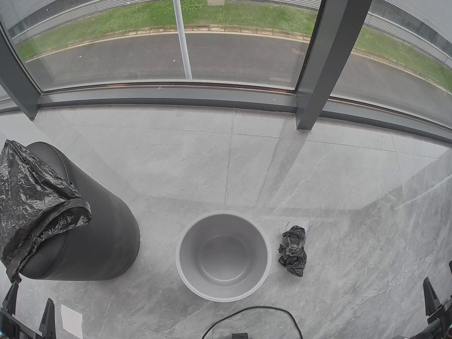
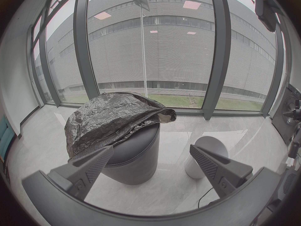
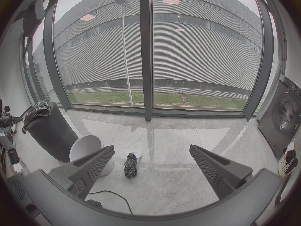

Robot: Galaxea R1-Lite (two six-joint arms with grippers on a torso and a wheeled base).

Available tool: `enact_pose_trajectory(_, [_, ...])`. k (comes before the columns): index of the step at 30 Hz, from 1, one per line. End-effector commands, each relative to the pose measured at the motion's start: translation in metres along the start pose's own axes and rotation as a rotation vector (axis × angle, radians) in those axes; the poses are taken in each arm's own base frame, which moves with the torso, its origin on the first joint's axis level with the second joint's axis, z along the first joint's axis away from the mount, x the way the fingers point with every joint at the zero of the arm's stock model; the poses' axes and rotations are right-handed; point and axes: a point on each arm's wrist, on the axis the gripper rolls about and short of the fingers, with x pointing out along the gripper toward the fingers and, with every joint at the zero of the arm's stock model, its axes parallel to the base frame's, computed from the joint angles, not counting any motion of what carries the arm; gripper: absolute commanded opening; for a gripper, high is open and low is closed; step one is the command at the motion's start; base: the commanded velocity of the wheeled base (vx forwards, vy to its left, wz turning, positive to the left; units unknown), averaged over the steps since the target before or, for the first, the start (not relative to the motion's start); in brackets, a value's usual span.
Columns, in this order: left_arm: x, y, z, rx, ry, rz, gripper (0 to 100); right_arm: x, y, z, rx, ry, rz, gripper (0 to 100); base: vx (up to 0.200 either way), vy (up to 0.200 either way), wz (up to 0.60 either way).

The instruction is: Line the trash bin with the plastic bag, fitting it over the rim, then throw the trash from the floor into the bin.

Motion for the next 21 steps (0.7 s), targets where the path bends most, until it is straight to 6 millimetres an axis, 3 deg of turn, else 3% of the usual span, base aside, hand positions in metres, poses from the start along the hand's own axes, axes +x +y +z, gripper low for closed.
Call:
enact_pose_trajectory(1, [0.000, 0.000, -0.005, 0.042, -0.005, -0.014, 100, -0.012, 0.001, 0.041, 0.108, -0.132, 0.020, 100, 0.000, 0.000, 0.00])
enact_pose_trajectory(3, [0.000, -0.001, -0.005, 0.055, -0.003, -0.048, 100, -0.017, 0.002, 0.084, 0.233, -0.169, 0.045, 100, 0.000, 0.000, 0.00])
enact_pose_trajectory(5, [0.000, -0.001, -0.005, 0.055, -0.003, -0.048, 100, -0.017, 0.002, 0.084, 0.233, -0.169, 0.045, 100, 0.000, 0.000, 0.00])
enact_pose_trajectory(6, [0.000, -0.001, -0.005, 0.056, -0.004, -0.055, 100, -0.012, 0.002, 0.116, 0.230, -0.114, 0.072, 100, 0.000, 0.000, 0.00])
enact_pose_trajectory(9, [0.000, -0.001, -0.005, 0.053, -0.004, -0.063, 100, 0.004, 0.002, 0.122, 0.208, -0.046, 0.133, 100, 0.000, 0.000, 0.00])
enact_pose_trajectory(11, [-0.001, -0.001, 0.011, 0.015, -0.042, -0.090, 100, 0.016, 0.004, 0.131, 0.217, -0.026, 0.203, 100, 0.000, 0.000, 0.00])
enact_pose_trajectory(12, [-0.004, 0.000, 0.050, -0.100, -0.082, -0.141, 100, 0.030, 0.007, 0.140, 0.230, -0.013, 0.263, 100, 0.000, 0.000, 0.00])
enact_pose_trajectory(14, [-0.001, 0.002, 0.096, -0.238, -0.101, -0.214, 100, 0.052, 0.014, 0.150, 0.249, -0.002, 0.335, 100, 0.000, 0.000, 0.00])
enact_pose_trajectory(15, [-0.001, 0.002, 0.099, -0.241, -0.102, -0.219, 100, 0.054, 0.014, 0.151, 0.249, -0.001, 0.341, 100, 0.000, 0.000, 0.00])
enact_pose_trajectory(16, [0.010, 0.001, 0.117, -0.215, -0.065, -0.265, 100, 0.075, 0.022, 0.156, 0.243, 0.012, 0.389, 100, 0.000, 0.000, 0.00])
enact_pose_trajectory(21, [0.041, -0.006, 0.100, 0.066, 0.095, -0.299, 100, 0.106, 0.036, 0.157, 0.231, 0.023, 0.427, 100, 0.000, 0.000, 0.00])
